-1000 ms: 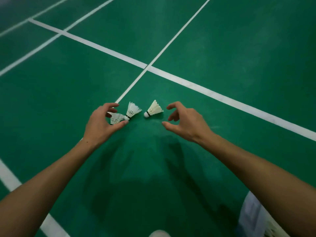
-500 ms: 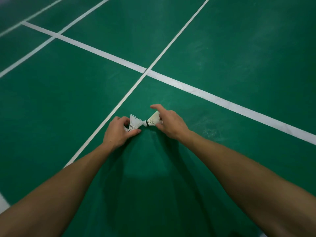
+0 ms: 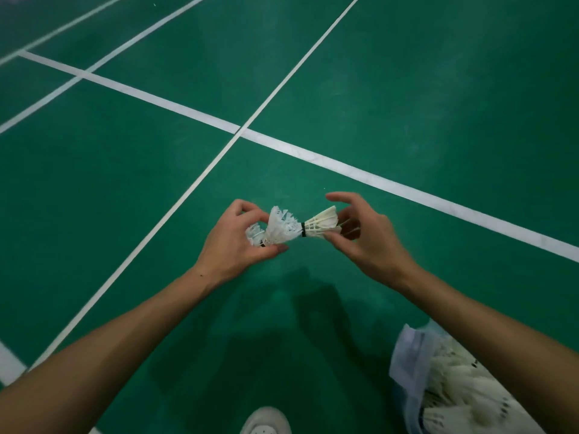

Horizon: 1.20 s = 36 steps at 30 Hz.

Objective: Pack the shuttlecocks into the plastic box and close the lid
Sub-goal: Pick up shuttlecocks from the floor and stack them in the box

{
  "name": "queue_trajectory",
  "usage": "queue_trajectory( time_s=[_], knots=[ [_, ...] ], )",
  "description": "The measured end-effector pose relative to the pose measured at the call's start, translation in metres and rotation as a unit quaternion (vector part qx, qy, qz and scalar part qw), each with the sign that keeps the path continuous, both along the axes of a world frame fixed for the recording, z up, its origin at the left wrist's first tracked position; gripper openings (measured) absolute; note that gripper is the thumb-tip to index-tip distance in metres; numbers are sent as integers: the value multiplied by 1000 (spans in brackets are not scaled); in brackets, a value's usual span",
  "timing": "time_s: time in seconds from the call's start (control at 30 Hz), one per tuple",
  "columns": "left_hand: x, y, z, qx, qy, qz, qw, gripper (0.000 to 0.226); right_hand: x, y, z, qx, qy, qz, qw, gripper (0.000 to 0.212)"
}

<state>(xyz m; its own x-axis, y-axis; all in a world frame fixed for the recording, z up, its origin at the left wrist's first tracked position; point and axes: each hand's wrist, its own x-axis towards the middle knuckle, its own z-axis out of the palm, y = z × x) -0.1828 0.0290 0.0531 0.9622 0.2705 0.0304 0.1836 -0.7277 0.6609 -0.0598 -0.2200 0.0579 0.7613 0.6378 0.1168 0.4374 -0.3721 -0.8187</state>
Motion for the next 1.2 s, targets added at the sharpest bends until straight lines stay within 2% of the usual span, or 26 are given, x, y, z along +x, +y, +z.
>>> queue_trajectory(
  time_s=[0.37,0.47,0.63,0.8,1.07,1.2],
  knots=[
    [-40,-179,68,-10,-58,-161,985,56,-126,-211,83,40,24,-151,987,62],
    [-44,-214,69,-15,-66,-201,977,56,-156,-265,83,52,30,-201,978,58],
    [-48,-241,54,-23,-31,-232,972,56,-201,-337,60,12,82,-265,961,57],
    [-55,-245,32,-7,-12,-233,972,62,-228,-339,40,-34,104,-262,959,61],
    [-65,-259,23,1,-18,-254,967,51,-220,-293,8,-96,114,-210,966,61],
    [-66,-261,21,23,-27,-284,958,48,-212,-281,0,-90,186,-211,955,64]
  ],
)
